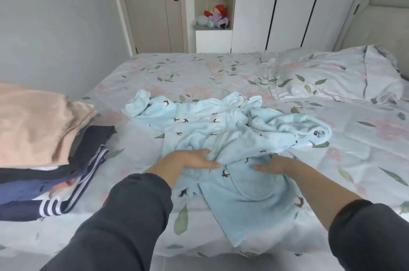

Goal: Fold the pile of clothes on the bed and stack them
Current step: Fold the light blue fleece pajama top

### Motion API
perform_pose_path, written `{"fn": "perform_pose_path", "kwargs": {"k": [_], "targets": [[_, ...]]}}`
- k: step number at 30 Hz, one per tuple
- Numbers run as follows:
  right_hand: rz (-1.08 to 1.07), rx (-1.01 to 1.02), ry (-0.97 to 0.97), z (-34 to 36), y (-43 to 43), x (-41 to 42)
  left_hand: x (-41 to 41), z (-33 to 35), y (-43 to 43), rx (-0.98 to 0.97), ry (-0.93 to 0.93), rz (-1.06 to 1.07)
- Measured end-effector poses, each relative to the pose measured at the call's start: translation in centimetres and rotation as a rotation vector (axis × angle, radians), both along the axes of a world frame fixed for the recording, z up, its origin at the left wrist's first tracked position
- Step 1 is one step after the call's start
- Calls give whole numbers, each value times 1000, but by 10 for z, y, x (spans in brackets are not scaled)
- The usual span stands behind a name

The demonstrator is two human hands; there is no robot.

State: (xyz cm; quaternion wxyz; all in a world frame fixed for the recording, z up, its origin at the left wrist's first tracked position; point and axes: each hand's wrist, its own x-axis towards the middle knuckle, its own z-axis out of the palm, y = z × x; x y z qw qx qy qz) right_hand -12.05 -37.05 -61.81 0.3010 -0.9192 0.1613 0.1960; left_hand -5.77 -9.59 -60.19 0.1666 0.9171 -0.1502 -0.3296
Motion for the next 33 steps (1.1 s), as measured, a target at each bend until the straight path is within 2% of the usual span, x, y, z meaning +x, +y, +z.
{"fn": "perform_pose_path", "kwargs": {"k": [1, 2, 3, 4, 7, 9, 11, 12, 13, 14, 16, 17, 18, 20, 23, 26, 28, 31, 33], "targets": [[101, -158, -10, -8, 4, -8, -11, -10, 0, 125, -90, -117], [147, -226, -49, -13, 8, -15, -21, -17, 0, 220, -224, -208], [163, -205, -73, -15, 12, -19, -28, -21, -1, 255, -333, -243], [123, -81, -56, -13, 14, -25, -33, -22, -1, 223, -394, -222], [-107, 566, 93, 11, 4, -42, -34, -14, -3, -193, -447, 48], [-182, 838, 67, 25, -10, -52, -34, 6, -5, -571, -363, 279], [-166, 743, 44, 31, -21, -59, -34, 23, -1, -880, -100, 385], [-116, 557, 103, 34, -22, -64, -35, 28, 4, -918, -23, 392], [-58, 341, 170, 34, -22, -67, -36, 30, 12, -867, -49, 391], [-37, 176, 212, 32, -23, -68, -34, 26, 23, -740, -157, 412], [-55, 71, 206, 25, -18, -67, -34, 12, 51, -343, -395, 468], [-64, 58, 172, 20, -12, -67, -38, 3, 64, -194, -399, 472], [-78, 55, 140, 17, -5, -68, -44, -5, 75, -151, -332, 483], [-146, 170, 61, 6, 11, -71, -57, -17, 86, -289, -158, 517], [-361, 590, -28, -7, 29, -79, -71, -22, 87, -477, -36, 524], [-451, 776, 29, -8, 37, -82, -79, -15, 78, -667, 308, 595], [-491, 883, 51, -5, 37, -83, -82, -11, 71, -838, 449, 657], [-548, 1047, -5, -1, 32, -81, -82, -11, 66, -1086, 559, 808], [-524, 1118, -21, 4, 29, -83, -83, -16, 68, -1138, 527, 846]]}}
